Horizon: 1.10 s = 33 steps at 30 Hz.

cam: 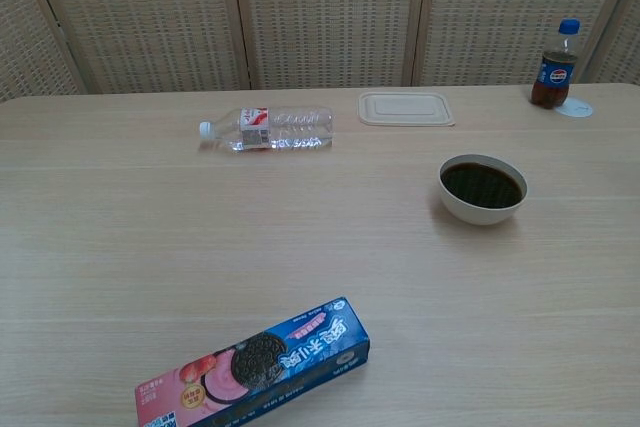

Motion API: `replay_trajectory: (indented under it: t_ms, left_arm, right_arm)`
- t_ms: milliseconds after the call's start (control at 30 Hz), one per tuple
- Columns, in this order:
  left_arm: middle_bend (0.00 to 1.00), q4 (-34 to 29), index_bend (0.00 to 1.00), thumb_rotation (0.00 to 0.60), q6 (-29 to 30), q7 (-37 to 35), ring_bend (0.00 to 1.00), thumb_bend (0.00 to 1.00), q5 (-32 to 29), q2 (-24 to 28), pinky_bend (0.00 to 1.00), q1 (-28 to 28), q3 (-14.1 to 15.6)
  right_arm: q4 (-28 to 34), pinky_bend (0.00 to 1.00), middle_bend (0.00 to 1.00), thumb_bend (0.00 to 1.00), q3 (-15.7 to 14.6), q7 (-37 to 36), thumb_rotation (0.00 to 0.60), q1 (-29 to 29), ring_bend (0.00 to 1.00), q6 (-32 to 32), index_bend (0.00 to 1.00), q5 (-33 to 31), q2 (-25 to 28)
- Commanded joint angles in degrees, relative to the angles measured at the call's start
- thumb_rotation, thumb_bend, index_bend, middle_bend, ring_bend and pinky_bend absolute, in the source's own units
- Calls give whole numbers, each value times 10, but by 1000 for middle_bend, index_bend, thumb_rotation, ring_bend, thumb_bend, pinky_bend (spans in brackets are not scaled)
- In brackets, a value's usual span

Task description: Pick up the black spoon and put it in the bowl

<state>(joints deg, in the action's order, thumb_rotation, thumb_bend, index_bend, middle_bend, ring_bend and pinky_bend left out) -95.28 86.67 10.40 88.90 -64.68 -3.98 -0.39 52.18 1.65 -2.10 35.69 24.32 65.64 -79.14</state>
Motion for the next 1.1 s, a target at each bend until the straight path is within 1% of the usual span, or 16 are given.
replay_trajectory:
  t_ms: [33,300,567,933,1100]
  left_arm:
    - [36,-1,71,600,0,-1,0,447,0,1,0,1,1]
    - [32,0,71,600,0,-3,0,447,-2,1,0,3,2]
    - [31,1,71,600,-4,-5,0,447,-2,-1,0,2,3]
    - [29,5,71,600,-3,-9,0,447,-4,-3,0,5,5]
    - [29,6,71,600,-4,-11,0,447,-4,-4,0,5,5]
  right_arm:
    - [-8,1000,1000,863,0,-1,600,2,1000,-7,326,-1,-5]
    - [-21,1000,1000,863,1,-3,600,5,1000,-17,327,1,-14]
    - [2,1000,1000,863,1,-8,600,4,1000,-10,326,14,-7]
    - [72,1000,1000,864,-4,1,600,2,1000,24,326,44,13]
    - [128,1000,1000,863,-9,9,600,-3,1000,55,326,65,32]
